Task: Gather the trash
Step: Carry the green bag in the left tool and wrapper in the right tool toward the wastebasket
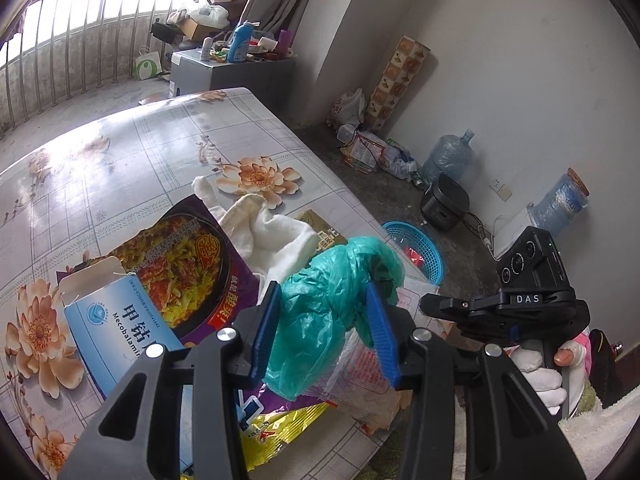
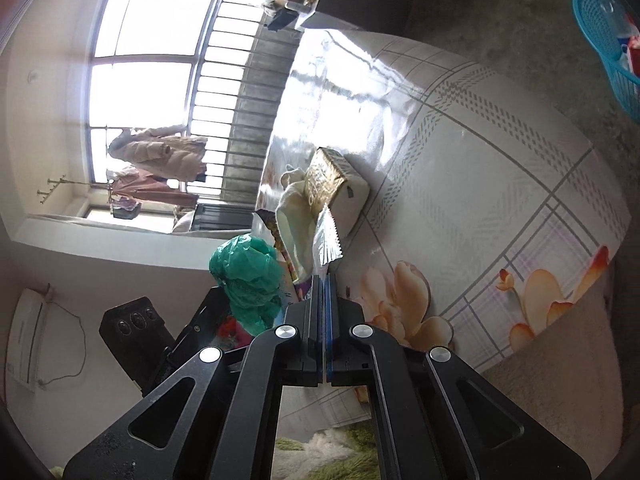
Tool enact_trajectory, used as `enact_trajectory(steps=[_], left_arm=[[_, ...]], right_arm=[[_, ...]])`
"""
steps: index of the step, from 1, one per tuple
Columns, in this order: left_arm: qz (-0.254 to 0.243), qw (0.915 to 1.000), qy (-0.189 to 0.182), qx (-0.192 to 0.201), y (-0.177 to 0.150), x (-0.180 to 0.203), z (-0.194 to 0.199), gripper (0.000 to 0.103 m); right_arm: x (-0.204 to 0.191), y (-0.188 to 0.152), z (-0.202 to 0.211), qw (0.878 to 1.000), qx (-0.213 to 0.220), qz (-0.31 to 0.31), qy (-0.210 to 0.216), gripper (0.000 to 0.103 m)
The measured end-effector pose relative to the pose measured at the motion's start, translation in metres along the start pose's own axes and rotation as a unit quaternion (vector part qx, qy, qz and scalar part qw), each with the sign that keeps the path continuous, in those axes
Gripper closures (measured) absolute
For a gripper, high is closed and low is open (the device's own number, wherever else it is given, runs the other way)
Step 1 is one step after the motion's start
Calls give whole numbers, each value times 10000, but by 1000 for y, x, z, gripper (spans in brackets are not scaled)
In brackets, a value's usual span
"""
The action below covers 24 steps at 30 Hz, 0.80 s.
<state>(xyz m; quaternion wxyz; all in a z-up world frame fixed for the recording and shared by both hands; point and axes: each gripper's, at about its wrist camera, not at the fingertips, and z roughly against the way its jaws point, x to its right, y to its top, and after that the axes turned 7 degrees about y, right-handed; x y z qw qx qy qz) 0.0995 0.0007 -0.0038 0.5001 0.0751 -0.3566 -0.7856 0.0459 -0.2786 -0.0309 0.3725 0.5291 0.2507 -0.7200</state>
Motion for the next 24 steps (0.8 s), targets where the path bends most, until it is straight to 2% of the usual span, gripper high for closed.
enact_trajectory(steps=[7,14,20,24], left_arm=[[-306,9993,-203,88,29,29,-1,61],[-650,9961,-575,125,84,78,-29,61],[-980,9896,-1017,-264,131,144,-87,61],[-1224,9846,-1124,-546,151,193,-138,61]], right_arm=[[-3,6,24,9987,356,165,310,103],[-1,30,69,9912,1257,246,349,103],[16,49,123,9754,2186,226,136,103],[31,62,153,9611,2733,258,-288,103]])
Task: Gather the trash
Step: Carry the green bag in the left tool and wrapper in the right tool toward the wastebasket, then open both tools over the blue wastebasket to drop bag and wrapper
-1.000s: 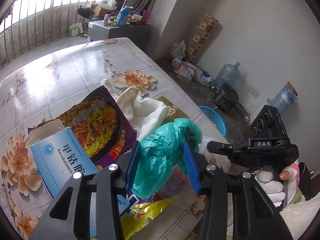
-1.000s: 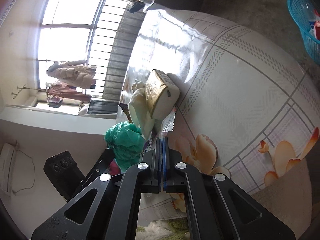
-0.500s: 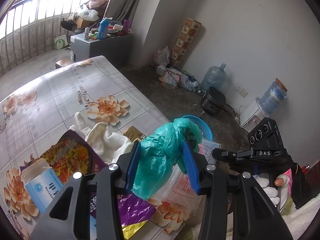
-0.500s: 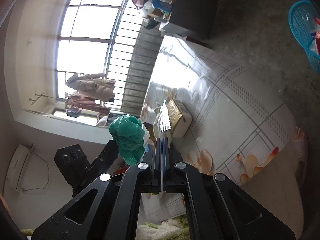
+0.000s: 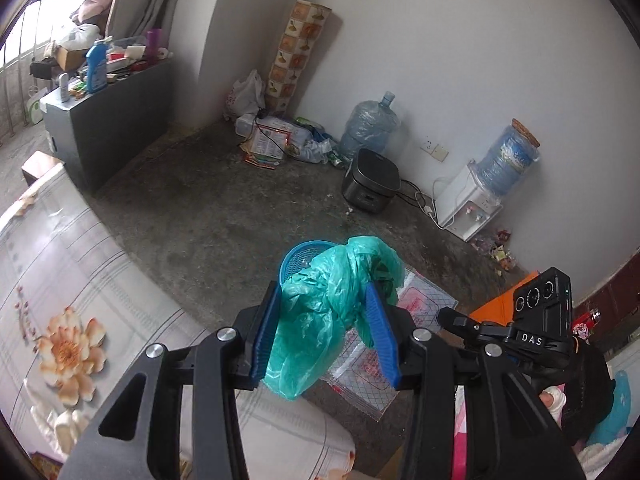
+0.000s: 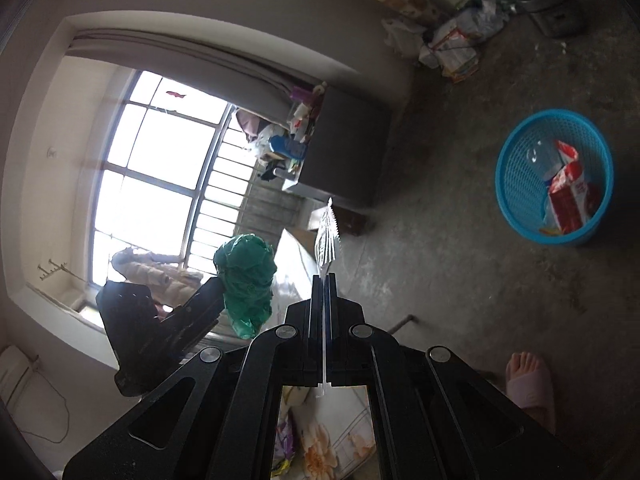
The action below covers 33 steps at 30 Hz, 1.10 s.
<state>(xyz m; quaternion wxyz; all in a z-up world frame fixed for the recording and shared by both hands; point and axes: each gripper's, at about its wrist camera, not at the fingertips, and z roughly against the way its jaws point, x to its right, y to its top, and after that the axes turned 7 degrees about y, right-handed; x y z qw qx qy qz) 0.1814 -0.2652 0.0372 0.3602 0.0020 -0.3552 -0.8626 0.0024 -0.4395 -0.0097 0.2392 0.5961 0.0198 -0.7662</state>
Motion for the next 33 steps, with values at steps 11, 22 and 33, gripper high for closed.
enact_trajectory(steps=[11,22,33], left_arm=[[5,9933,126,-1147,55,45,-202,60],[128,9797,486,-1939,49,42,-365,42],[416,9750,502,-2124,38,29,-388,33]], right_arm=[[88,68,-36,9879,570,270,-1419,103],[173,99,-114,9576,117,961,-2712,101],[235,88,-107,9596,31,142,-2809,67]])
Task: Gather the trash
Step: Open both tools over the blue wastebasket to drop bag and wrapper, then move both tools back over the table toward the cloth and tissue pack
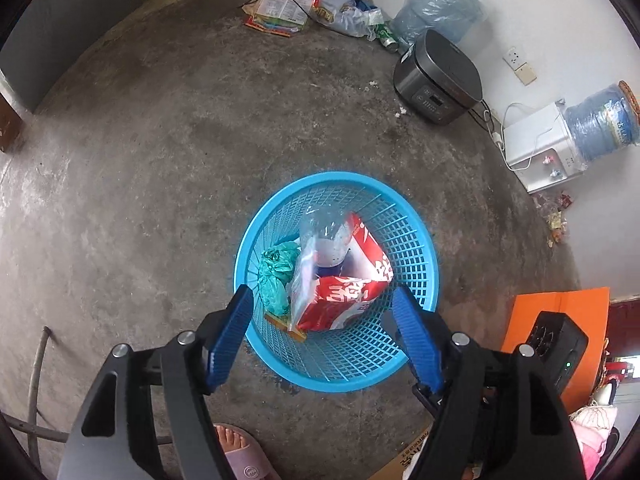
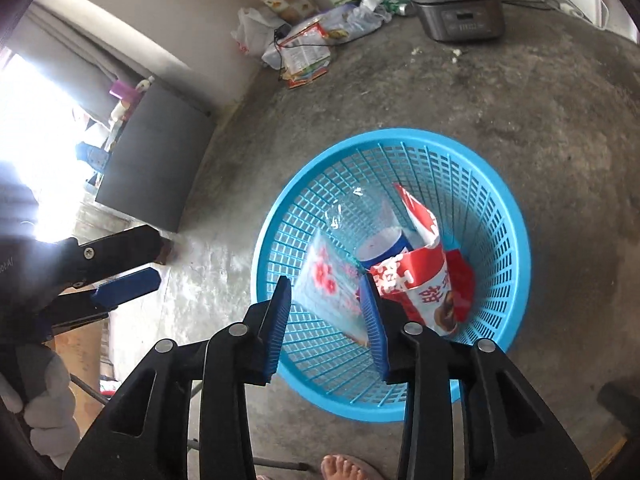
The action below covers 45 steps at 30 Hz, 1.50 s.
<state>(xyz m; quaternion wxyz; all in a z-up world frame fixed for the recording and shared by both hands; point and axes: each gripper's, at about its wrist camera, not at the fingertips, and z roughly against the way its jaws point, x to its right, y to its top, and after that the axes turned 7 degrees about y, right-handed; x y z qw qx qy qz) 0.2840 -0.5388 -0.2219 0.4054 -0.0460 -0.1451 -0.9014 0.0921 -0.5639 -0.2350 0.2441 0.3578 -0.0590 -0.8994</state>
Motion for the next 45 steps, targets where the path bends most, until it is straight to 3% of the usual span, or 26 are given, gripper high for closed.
enact_trajectory(steps=[6,12,22,27,32,39,42,45], left_arm=[[-57,9989,-65,458,4,3,52,33],[-325,9909,-215,1290,-15,3,150,31],[-332,9530,-95,3011,-115,-20,323,12],[-88,9322,133,3617,-176,-46,377,6],[253,9237,272,3813,-233,-87,408,6],[957,9139,673,3887,-309,-156,431,6],[1363,9041,940,3940,-343,-187,443,6],[1666,8915,1305,4006,-378,-211,456,6]], right_arm=[[4,-4,32,9992,190,-345,118,65],[-33,-23,84,9985,501,73,196,57],[-116,-49,167,9839,1126,1387,70,33],[-156,-67,200,9662,1553,2058,34,9],[-189,-95,212,9497,1672,2650,-14,8],[-229,-140,194,9247,1114,3629,-306,8],[-241,-155,190,9165,969,3880,-130,8],[-252,-161,184,9185,679,3884,292,8]])
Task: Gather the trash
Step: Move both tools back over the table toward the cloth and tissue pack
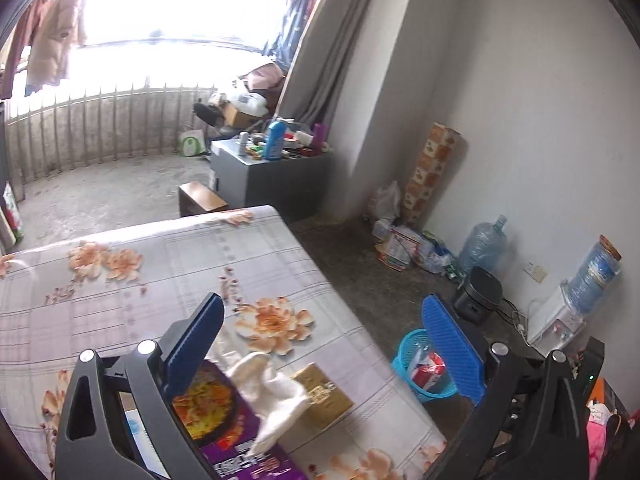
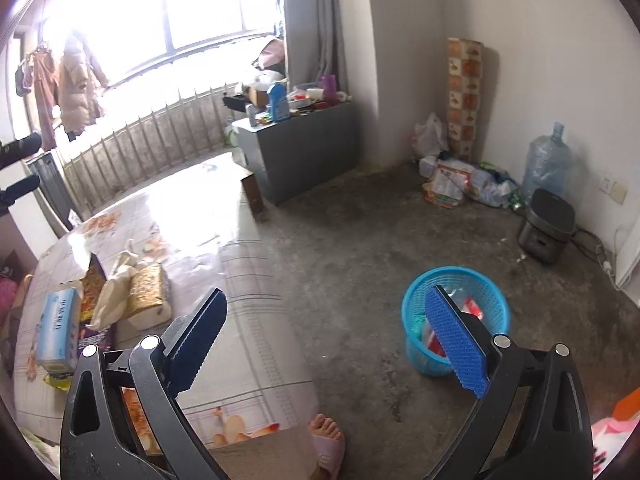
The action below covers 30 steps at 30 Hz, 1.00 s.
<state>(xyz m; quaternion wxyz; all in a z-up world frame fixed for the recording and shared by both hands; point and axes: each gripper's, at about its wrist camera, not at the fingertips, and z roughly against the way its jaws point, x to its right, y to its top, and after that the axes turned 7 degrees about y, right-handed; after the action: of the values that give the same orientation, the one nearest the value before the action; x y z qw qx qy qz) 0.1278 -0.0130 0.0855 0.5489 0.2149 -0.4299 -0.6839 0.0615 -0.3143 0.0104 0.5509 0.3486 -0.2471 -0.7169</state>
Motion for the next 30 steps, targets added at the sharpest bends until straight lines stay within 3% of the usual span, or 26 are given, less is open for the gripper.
enact_trajectory(steps=[8,11,17,23,30], left_arm=[[324,9987,371,-103,-29,-57,22,6],[300,9990,232,-240,-41,-60,20,6],[29,9981,-231,-565,-60,-42,-1,7],[-65,9915,-654,-1120,-79,-32,-34,21],[-87,9774,-1021,-1852,-93,-33,-73,41]], right_arm=[[-41,13,-23,9929,-484,-374,1016,8],[-55,10,-34,9881,-713,-481,1272,8],[-79,3,-55,9805,-1184,-385,1523,19],[-92,-1,-70,9730,-1516,-288,1719,28],[-104,0,-81,9645,-1732,101,1991,39]])
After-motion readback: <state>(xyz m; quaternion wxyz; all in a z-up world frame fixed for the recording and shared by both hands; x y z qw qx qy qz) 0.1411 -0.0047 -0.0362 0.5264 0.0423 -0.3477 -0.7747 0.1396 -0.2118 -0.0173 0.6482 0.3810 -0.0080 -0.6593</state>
